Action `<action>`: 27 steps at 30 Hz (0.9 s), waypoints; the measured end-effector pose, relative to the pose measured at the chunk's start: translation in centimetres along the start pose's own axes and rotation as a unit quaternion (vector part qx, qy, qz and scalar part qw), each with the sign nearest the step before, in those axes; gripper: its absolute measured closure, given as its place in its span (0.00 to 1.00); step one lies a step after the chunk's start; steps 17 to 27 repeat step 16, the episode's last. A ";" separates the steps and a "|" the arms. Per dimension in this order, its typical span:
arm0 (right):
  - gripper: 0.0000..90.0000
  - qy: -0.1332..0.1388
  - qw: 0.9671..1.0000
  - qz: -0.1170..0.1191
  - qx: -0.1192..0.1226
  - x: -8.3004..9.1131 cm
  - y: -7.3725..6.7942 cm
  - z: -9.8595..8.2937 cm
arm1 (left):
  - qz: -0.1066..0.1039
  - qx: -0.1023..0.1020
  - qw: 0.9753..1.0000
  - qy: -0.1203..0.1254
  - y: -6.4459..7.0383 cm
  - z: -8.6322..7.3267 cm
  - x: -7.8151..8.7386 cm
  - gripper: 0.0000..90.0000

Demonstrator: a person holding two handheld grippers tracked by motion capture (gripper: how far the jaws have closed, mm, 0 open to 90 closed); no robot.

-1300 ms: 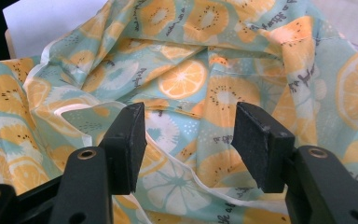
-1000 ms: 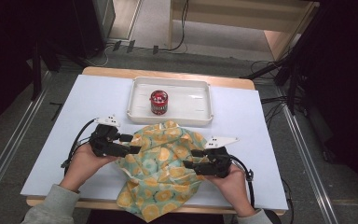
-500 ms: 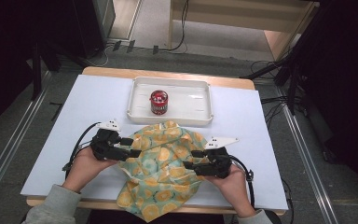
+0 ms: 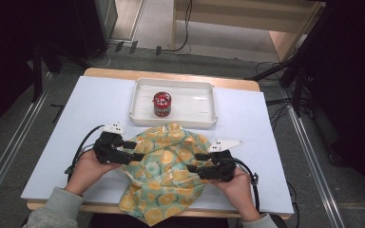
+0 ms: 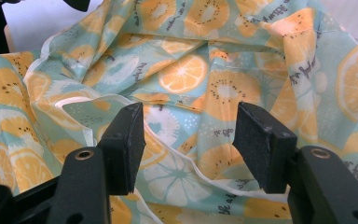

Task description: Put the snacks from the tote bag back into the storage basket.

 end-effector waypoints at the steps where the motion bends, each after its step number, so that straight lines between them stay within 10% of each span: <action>1: 0.49 0.000 1.000 0.000 0.000 0.0 0.0 0.0 | 0.001 0.001 1.000 0.000 0.0 0.0 0.0 0.40; 27: 0.49 -0.002 1.000 0.000 0.001 0.0 0.1 -0.1 | 0.001 -0.004 1.000 -0.006 -0.1 -0.1 -0.1 0.40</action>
Point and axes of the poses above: each handheld gripper's, and its own axes: x roughly backward along the jaws, z roughly out of its top, y roughly to its right, the point moved 7 cm from there along -x, roughly forward along the jaws, and after that the axes turned 7 degrees about y, right-handed, at the moved point
